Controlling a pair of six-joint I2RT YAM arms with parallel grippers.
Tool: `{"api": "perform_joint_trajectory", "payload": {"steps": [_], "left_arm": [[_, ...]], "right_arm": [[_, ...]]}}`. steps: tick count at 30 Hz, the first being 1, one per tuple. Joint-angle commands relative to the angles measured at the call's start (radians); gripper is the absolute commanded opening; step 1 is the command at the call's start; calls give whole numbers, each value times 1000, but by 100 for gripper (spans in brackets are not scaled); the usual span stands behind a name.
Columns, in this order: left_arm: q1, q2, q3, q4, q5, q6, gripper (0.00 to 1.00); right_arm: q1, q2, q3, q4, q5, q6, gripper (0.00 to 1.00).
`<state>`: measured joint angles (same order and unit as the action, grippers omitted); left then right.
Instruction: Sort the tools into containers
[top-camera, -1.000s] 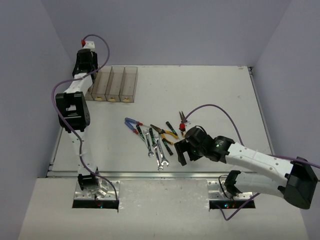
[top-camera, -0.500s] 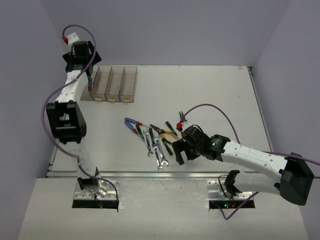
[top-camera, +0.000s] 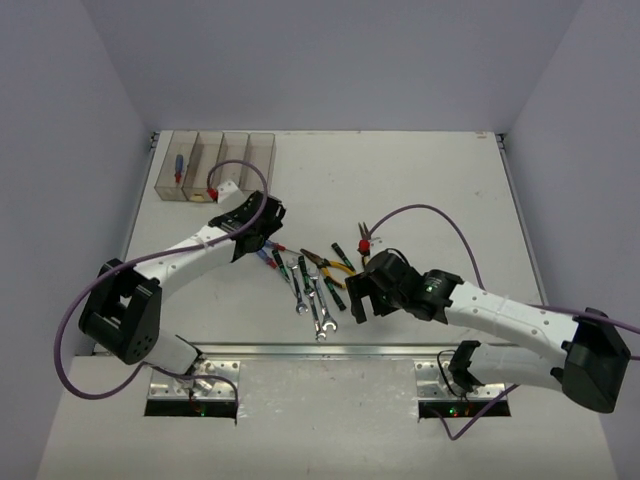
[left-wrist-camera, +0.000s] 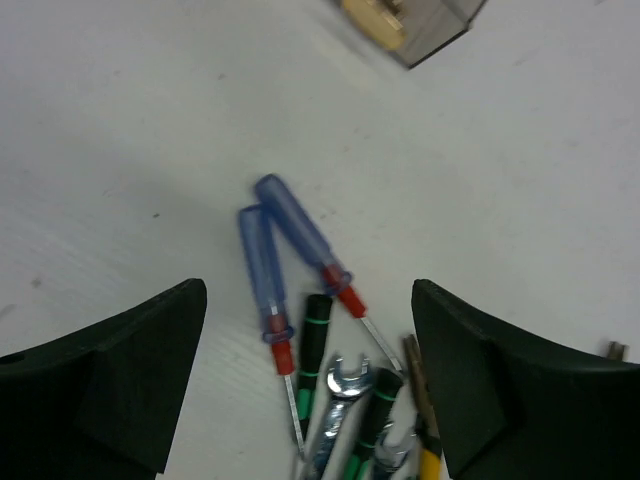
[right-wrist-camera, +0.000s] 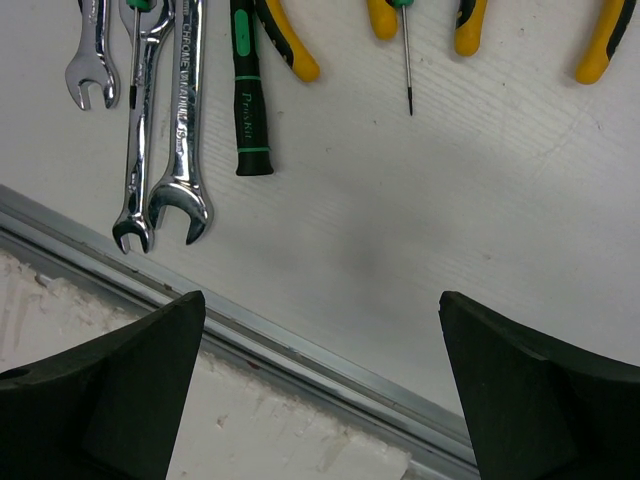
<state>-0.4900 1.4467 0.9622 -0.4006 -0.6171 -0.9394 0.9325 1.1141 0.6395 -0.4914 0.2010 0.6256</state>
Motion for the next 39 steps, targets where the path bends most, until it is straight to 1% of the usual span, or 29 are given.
{"api": "perform_joint_trajectory", "payload": {"steps": [1,3,5,6,7,11,14,22,34,35,36,37,39], "left_arm": [[9,11,0,-92,-18,-250,76],[9,48,12,-112,-1,-274,72],[10,104,37,-167,17,-310,63],[10,121,41,-170,28,-321,61],[10,141,40,-171,49,-332,56],[10,210,31,-117,98,-323,55],[10,248,42,-121,108,-322,51],[10,226,-1,-110,91,-334,45],[11,301,-8,-115,81,-307,38],[12,307,-7,-119,85,-299,31],[13,311,-6,-133,86,-300,21],[13,307,-10,-142,85,-302,14],[13,274,-32,-152,79,-306,8]], "right_arm": [[2,-17,-16,74,20,50,99],[2,4,-9,74,5,54,99],[2,43,10,63,-7,54,99],[2,57,17,58,-9,53,99],[2,72,23,54,-11,52,99],[2,88,25,62,-21,52,99],[2,85,25,65,-27,51,99],[2,88,21,66,-23,45,99],[3,100,40,83,-44,37,99],[3,98,40,86,-49,37,99],[3,98,40,86,-51,37,99],[3,96,40,85,-49,37,99],[5,90,40,80,-40,39,99]]}}
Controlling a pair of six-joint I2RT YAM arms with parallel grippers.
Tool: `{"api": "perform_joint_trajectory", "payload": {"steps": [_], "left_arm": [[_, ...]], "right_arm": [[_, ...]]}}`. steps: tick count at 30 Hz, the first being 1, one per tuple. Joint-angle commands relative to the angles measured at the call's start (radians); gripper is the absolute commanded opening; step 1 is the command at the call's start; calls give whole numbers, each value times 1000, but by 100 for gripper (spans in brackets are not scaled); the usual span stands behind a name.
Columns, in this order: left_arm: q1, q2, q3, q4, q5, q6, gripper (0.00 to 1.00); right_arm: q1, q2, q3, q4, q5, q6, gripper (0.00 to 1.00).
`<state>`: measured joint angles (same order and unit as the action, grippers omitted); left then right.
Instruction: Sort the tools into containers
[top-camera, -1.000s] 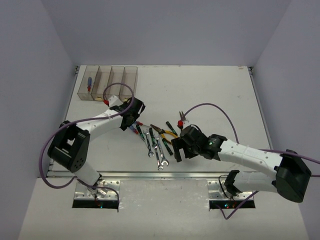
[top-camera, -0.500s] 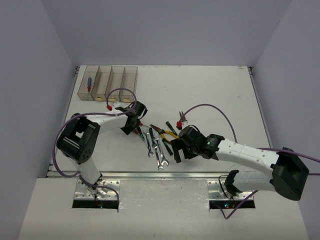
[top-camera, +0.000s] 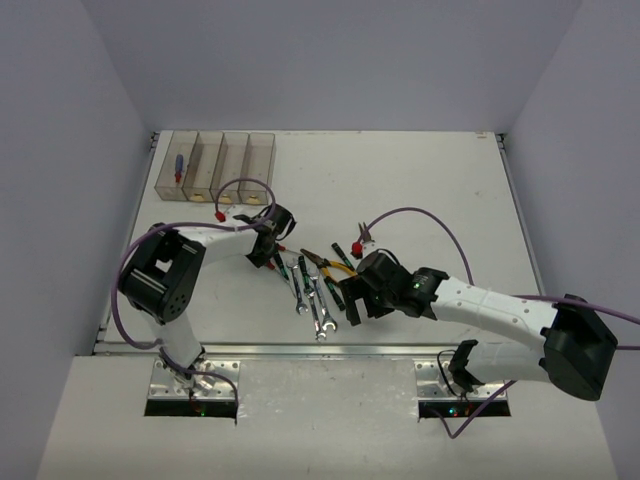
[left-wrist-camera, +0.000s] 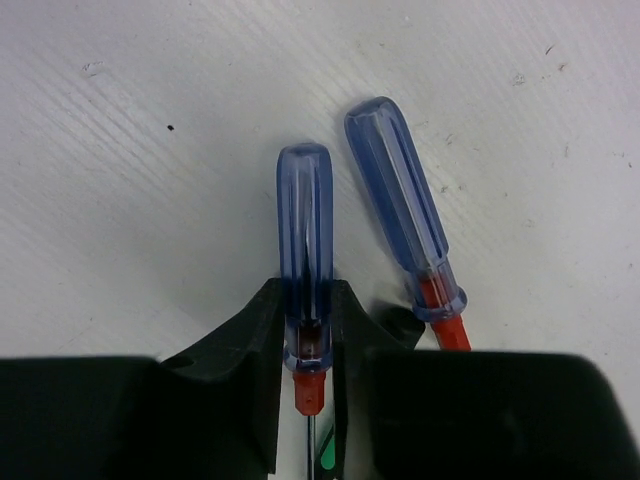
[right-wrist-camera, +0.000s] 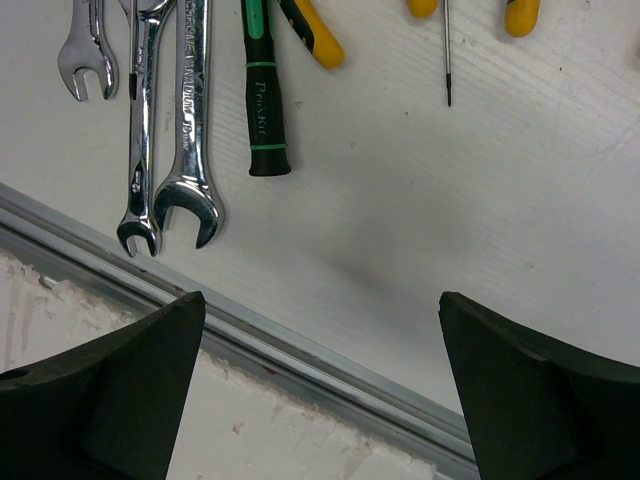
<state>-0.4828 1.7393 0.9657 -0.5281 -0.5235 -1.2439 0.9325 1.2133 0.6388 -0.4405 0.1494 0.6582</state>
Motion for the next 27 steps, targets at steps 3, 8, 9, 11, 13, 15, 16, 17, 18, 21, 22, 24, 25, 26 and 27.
{"api": "perform_joint_trajectory", "payload": {"steps": [3,8,9,11,13,15,16,17,18,21,22,24,25,26,27], "left_arm": [[7,-102,-76,-62,-31,0,1],[7,-367,-138,-91,-92,115,0],[7,-424,-132,-92,-112,150,0],[11,-506,-100,-64,-193,276,0],[48,-582,-63,47,-222,457,0],[111,-623,-22,170,-219,692,0],[165,-626,-6,231,-203,769,0],[224,-622,9,315,-194,851,1],[258,-610,22,399,-191,909,2],[341,-538,82,631,-266,1117,1],[369,-503,99,694,-261,1137,0],[460,-385,183,819,-204,1231,0],[516,-345,238,851,-148,1280,0],[550,-307,279,880,-90,1312,0],[558,-268,289,898,-39,1334,0]], "right_arm": [[6,-20,33,29,19,9,99],[8,-36,30,35,28,3,99],[8,-36,34,36,31,-2,99],[8,-32,44,36,42,-13,99],[7,-36,49,40,52,-25,99],[7,-48,49,50,57,-31,99],[6,-55,46,51,58,-33,99],[7,-68,41,54,58,-35,99],[7,-80,37,55,59,-35,99],[6,-135,19,47,68,-46,99],[6,-144,13,44,68,-46,99],[6,-185,-2,39,66,-50,99],[7,-200,-4,33,59,-51,99],[8,-212,-6,27,54,-51,99],[8,-215,-7,18,53,-51,99]]}}
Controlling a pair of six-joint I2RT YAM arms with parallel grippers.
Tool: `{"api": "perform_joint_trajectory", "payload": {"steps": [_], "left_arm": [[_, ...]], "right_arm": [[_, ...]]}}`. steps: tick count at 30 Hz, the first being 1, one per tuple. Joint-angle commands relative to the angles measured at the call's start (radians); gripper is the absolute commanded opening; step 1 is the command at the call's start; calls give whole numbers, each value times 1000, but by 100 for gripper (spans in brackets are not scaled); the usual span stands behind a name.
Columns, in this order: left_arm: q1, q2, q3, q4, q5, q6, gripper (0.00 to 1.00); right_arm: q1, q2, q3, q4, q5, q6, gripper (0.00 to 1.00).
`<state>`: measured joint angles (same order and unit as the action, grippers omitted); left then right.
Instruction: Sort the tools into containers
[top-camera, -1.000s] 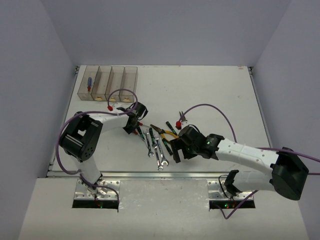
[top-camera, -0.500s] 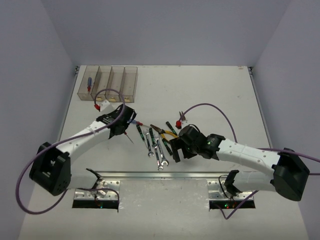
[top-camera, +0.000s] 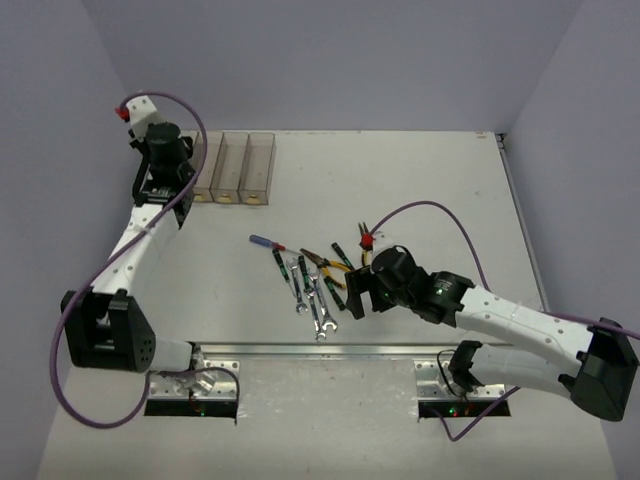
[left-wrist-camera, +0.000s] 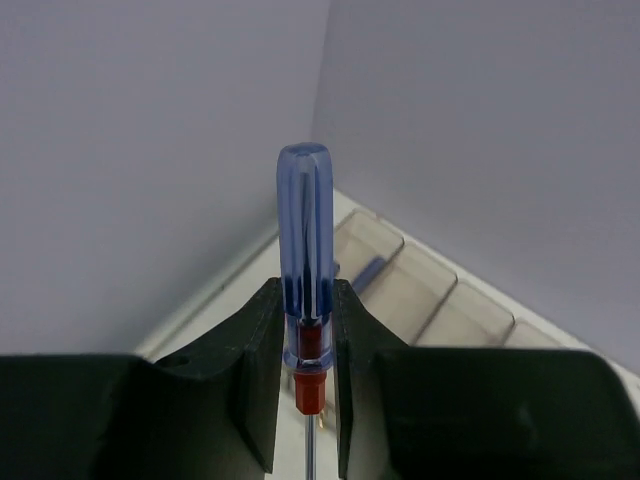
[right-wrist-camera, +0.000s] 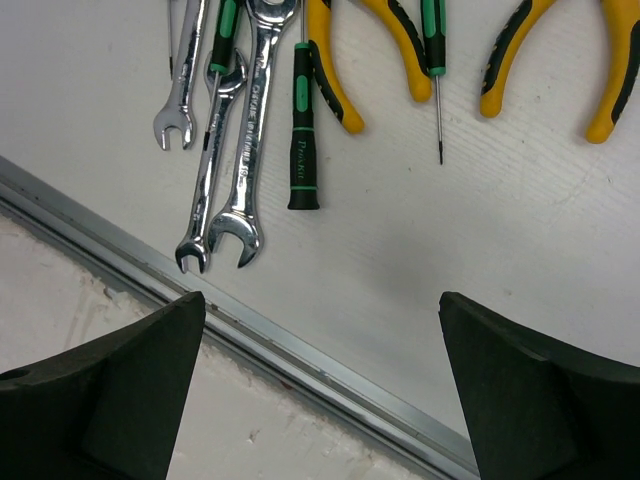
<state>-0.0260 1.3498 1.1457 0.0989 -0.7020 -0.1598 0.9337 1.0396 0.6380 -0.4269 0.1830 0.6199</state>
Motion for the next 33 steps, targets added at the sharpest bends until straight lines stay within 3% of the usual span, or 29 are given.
{"api": "perform_joint_trajectory", "payload": {"steps": [1,6,10,19,24,27,28,32,33], "left_arm": [[137,201,156,289,208,286,0],[207,383,210,374,443,430,0],[252,492,266,378,630,362,0],[263,699,362,374,681,388,0],[270,794,365,385,688,411,10],[281,815,360,397,730,405,27],[281,817,361,397,736,401,37],[282,754,356,403,747,332,95],[282,729,356,409,740,296,100]], "right_arm": [[7,-60,-15,-5,13,-12,99],[6,-102,-50,-4,-11,-16,99],[5,-92,-82,26,-24,-22,99],[5,-28,-92,99,-92,-30,99],[5,27,-45,76,-88,-48,99],[5,60,-28,76,-82,-56,99],[5,69,-20,76,-81,-58,99],[5,126,26,64,-98,-67,99],[5,145,36,61,-104,-71,99]]}}
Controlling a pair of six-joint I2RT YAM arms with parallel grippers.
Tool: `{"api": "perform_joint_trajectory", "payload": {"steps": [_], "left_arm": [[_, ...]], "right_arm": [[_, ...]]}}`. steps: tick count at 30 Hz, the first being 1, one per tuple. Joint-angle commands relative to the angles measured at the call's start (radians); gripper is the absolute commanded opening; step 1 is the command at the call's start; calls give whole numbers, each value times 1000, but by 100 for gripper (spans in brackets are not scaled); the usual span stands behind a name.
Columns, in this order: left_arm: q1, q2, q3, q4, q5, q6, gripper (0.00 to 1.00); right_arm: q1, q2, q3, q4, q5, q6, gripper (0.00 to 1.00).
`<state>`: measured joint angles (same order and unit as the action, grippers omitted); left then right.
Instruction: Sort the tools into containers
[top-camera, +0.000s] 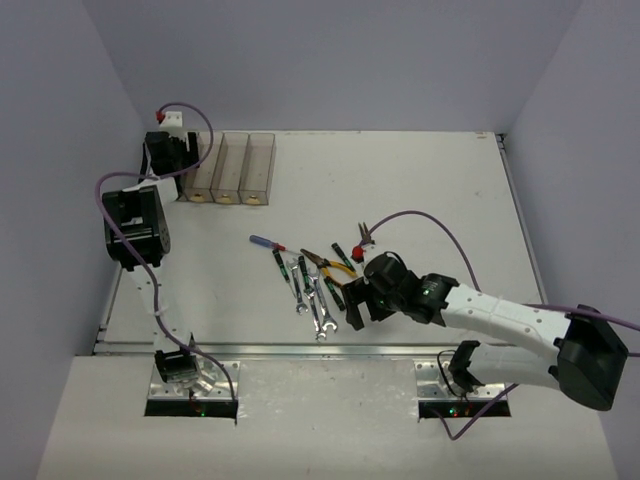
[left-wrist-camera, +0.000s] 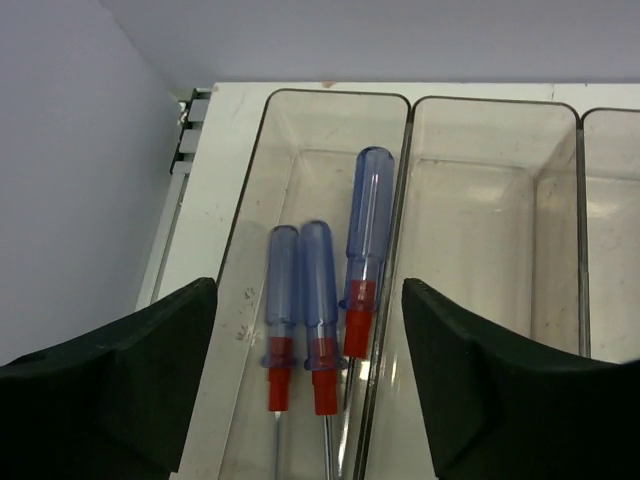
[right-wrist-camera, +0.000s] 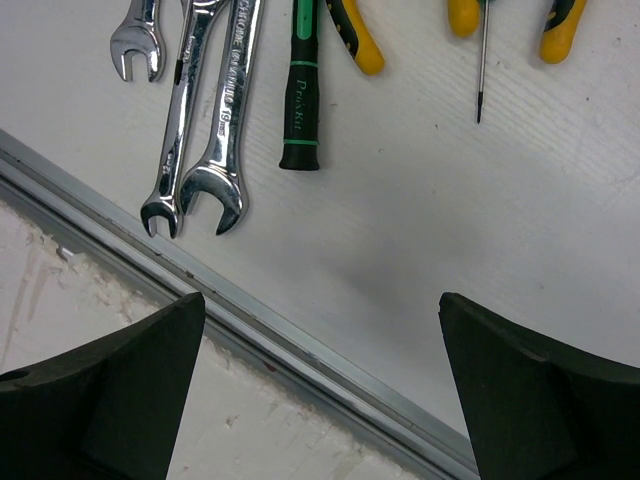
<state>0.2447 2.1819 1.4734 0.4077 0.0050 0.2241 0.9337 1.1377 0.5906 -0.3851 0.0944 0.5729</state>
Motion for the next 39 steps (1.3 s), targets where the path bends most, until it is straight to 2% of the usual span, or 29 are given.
{"api": "perform_joint_trajectory", "payload": {"steps": [1,2,6,8,9,11,13,15,17,18,21,25,29,34,39], "left_arm": [[11,-127,40,83,19,-142,100],[11,-151,58,56,4,-204,100],[6,-238,259,-334,-128,-514,100],[5,-283,309,-603,-217,-745,100],[-2,-336,296,-749,-234,-809,100],[-62,-425,206,-831,-339,-905,100],[-174,-541,46,-817,-505,-982,100],[-330,-656,-144,-781,-612,-1082,100],[-460,-701,-257,-813,-658,-1238,100],[-462,-712,-259,-838,-659,-1242,100],[-588,-717,-346,-973,-638,-1532,100],[-671,-601,-324,-1012,-559,-1589,100],[-694,-432,-237,-1136,-531,-1652,99],[-694,-286,-156,-1229,-490,-1679,86],[-694,-226,-151,-1215,-500,-1691,81]], "right_arm": [[5,58,91,19,-19,-28,99],[5,66,99,20,-22,-33,99],[6,83,131,25,-23,-48,99],[5,97,147,22,-16,-53,99],[5,102,159,20,-10,-54,99],[5,112,171,6,-5,-55,99],[5,117,176,-4,6,-52,99],[5,108,166,-8,13,-44,99],[5,65,152,-4,-2,-28,99],[5,41,141,3,-13,-23,99],[5,-46,94,23,-21,3,99],[5,-106,65,15,-26,19,99],[5,-141,44,7,-48,36,99],[5,-201,14,-3,-35,45,99],[5,-227,5,-14,-31,39,99]]}}
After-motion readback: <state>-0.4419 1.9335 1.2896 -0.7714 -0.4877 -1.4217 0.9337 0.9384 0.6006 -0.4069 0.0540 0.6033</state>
